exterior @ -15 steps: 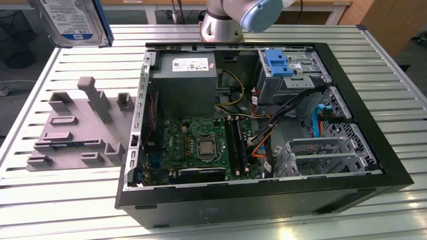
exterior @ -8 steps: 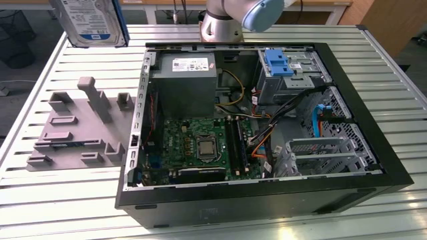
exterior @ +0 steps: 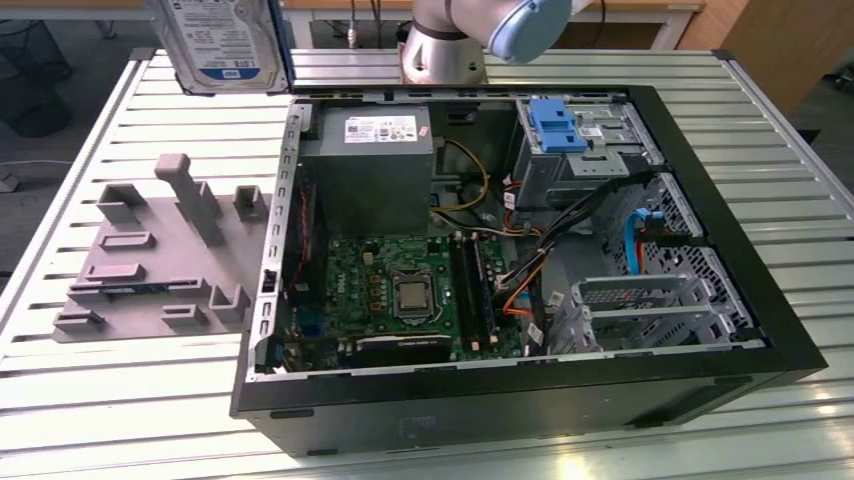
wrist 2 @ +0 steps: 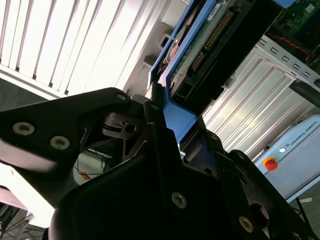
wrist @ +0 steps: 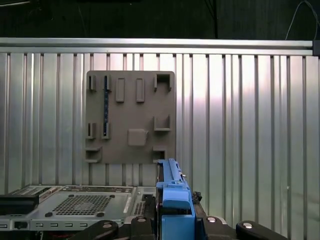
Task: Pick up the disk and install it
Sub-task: 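Pick up the disk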
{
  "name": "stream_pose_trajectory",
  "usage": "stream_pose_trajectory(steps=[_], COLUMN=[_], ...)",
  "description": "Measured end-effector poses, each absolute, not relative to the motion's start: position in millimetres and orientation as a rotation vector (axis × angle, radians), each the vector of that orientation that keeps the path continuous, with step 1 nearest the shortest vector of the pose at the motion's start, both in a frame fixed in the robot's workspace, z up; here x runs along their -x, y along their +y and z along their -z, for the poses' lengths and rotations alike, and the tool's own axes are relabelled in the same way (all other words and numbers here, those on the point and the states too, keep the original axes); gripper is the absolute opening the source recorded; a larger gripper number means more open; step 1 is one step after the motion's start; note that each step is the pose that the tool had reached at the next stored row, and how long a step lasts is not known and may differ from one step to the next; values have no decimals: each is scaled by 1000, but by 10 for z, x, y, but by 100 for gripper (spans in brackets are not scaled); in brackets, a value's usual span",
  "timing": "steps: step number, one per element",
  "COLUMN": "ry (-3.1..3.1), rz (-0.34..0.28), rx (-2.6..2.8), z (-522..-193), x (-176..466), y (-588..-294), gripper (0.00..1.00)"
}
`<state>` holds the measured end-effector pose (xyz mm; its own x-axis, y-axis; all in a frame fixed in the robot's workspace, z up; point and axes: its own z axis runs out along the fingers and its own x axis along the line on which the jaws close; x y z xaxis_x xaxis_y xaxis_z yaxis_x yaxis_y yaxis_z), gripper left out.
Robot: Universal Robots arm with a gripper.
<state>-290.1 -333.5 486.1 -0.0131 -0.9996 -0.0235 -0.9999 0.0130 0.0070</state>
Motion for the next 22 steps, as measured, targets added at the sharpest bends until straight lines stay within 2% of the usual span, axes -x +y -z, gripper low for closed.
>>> stream_pose_trajectory(steps=[9,22], ry=[2228,2228], rz=[-34,-34], rx=[2199,2199], z=[-4860,-4854], x=[2587,2455], y=[-3356,-3661], gripper=[36,36])
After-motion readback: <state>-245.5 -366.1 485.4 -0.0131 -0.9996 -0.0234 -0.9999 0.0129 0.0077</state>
